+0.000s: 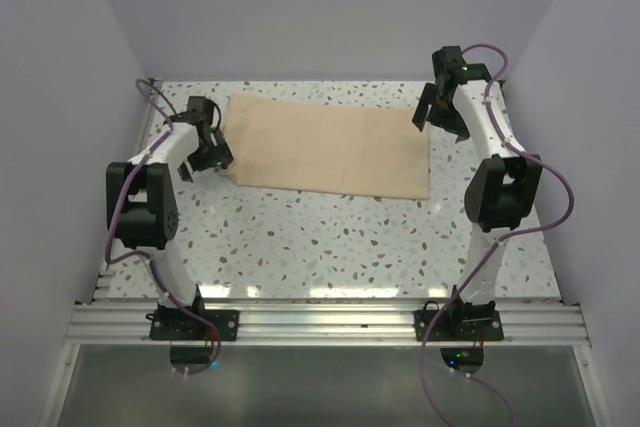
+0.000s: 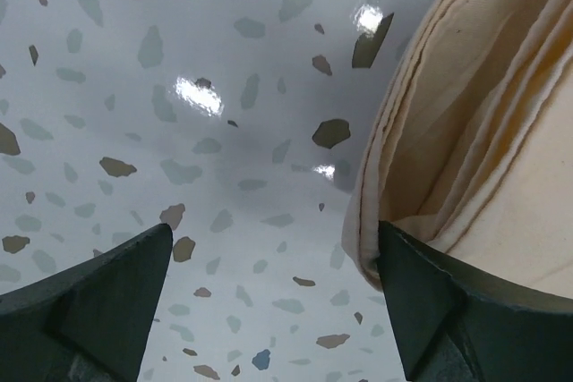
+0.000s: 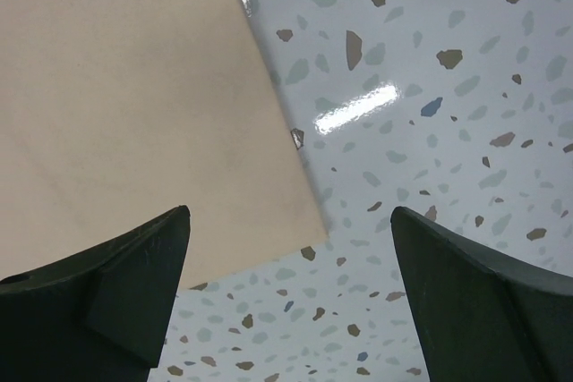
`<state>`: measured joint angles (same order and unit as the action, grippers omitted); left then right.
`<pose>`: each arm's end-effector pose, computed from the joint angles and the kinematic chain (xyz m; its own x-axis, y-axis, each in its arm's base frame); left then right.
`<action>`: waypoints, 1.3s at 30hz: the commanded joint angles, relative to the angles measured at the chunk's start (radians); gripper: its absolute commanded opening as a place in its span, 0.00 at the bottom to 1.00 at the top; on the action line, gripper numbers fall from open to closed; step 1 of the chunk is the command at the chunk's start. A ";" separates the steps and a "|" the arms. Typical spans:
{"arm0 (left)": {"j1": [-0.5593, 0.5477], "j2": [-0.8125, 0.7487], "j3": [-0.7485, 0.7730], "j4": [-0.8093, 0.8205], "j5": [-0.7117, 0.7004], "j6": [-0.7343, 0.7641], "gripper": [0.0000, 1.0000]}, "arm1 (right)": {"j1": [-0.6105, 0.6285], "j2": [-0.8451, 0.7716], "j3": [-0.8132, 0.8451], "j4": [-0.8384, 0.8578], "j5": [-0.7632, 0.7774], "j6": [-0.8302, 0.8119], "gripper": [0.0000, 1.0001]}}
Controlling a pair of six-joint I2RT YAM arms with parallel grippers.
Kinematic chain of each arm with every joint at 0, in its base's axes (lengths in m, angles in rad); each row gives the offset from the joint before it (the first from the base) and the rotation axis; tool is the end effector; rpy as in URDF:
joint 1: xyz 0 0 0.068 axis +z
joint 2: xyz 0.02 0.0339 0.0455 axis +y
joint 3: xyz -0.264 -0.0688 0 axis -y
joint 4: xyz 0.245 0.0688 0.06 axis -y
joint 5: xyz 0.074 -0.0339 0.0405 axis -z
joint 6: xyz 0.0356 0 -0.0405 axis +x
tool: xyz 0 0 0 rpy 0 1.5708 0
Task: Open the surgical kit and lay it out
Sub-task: Open the surgical kit at the center of the board.
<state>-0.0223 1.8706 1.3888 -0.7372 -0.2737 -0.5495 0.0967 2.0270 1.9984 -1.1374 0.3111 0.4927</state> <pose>0.3803 0.0011 0.2037 -0.7629 -0.4859 -0.4264 -0.5513 0.8335 0.0364 0.4245 0.0302 0.3043 -0.7928 0.3755 -0.4801 0.4575 0.8871 -0.0616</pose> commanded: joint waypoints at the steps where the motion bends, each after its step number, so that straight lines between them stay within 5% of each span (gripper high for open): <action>1: -0.010 -0.088 -0.045 0.027 0.051 -0.003 0.97 | -0.015 0.042 0.056 0.014 -0.047 -0.008 0.98; 10: -0.010 -0.284 -0.178 -0.008 -0.002 0.031 1.00 | -0.041 0.245 0.209 0.120 -0.171 0.041 0.96; 17: -0.010 -0.447 -0.134 0.077 -0.035 0.037 1.00 | -0.043 0.225 0.077 0.488 -0.160 0.073 0.95; 24: -0.011 -0.499 -0.166 0.050 0.007 0.014 1.00 | -0.041 0.461 0.379 0.437 -0.055 0.052 0.92; 35: -0.011 -0.674 -0.362 0.033 0.045 -0.032 0.98 | -0.051 0.644 0.523 0.479 -0.032 0.041 0.77; 39: -0.011 -0.692 -0.370 0.013 0.034 -0.033 0.98 | -0.051 0.651 0.514 0.482 -0.015 0.040 0.59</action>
<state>-0.0296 1.2125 1.0225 -0.7216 -0.2382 -0.5629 0.0509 2.6663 2.4840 -0.6678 0.2573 0.5327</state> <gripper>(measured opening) 0.982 0.632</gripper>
